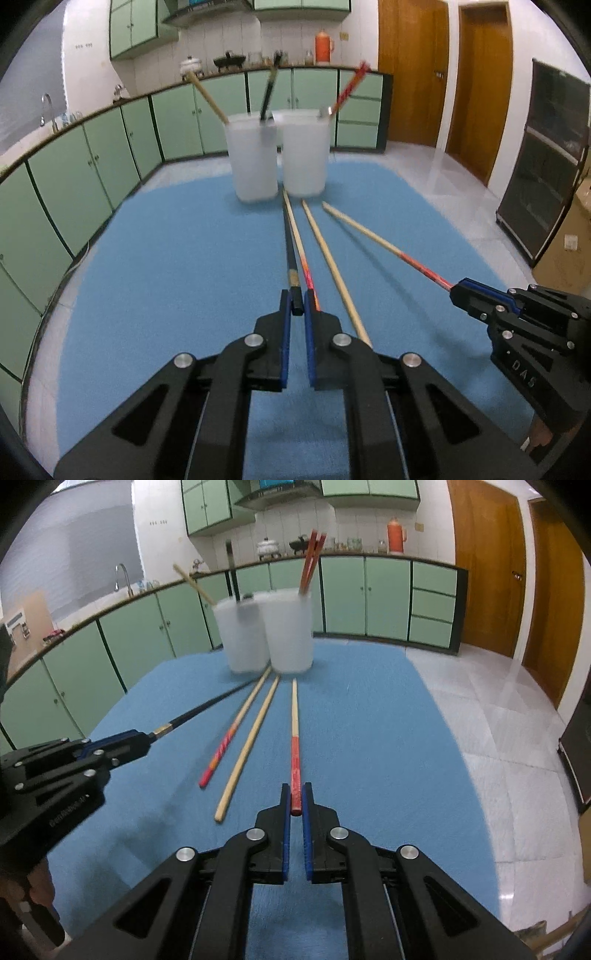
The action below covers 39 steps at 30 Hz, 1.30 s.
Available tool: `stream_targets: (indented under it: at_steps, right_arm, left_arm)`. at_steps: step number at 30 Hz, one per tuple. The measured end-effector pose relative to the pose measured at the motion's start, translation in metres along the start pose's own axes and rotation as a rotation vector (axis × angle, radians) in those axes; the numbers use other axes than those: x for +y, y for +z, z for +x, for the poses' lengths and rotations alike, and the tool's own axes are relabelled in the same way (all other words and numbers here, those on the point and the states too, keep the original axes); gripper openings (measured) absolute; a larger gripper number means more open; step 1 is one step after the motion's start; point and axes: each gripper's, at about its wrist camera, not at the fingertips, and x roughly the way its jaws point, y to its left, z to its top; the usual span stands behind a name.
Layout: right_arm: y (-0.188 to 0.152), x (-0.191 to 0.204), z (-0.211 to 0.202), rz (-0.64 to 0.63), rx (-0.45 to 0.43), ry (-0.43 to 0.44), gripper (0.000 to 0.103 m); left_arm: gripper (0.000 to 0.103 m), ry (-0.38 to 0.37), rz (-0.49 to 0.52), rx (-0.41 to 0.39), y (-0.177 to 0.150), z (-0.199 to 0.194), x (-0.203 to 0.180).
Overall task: Organize utensils
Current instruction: 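Lift both chopsticks and carry them over the white holder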
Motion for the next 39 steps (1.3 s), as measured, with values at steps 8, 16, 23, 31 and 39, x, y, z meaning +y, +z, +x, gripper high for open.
stream_targets:
  at_steps: [8, 16, 23, 31, 39]
  right_arm:
    - [0.041, -0.008, -0.043, 0.025, -0.121, 0.035, 0.006]
    - [0.088, -0.016, -0.067, 0.063, -0.205, 0.107, 0.006]
    - [0.12, -0.012, -0.073, 0.028, -0.218, 0.132, 0.006]
    - [0.144, -0.002, -0.068, -0.027, -0.218, 0.149, 0.006]
    - [0.166, 0.002, -0.069, -0.047, -0.258, 0.155, 0.006]
  left_arm:
    - [0.006, -0.002, -0.012, -0.139, 0.039, -0.04, 0.005]
    - [0.006, -0.021, -0.02, -0.231, 0.075, -0.059, 0.008]
    - [0.006, -0.047, -0.032, -0.264, 0.097, -0.065, 0.01]
    - [0.006, -0.054, -0.035, -0.292, 0.112, -0.069, 0.016]
    - [0.005, -0.041, -0.043, -0.336, 0.13, -0.072, 0.027]
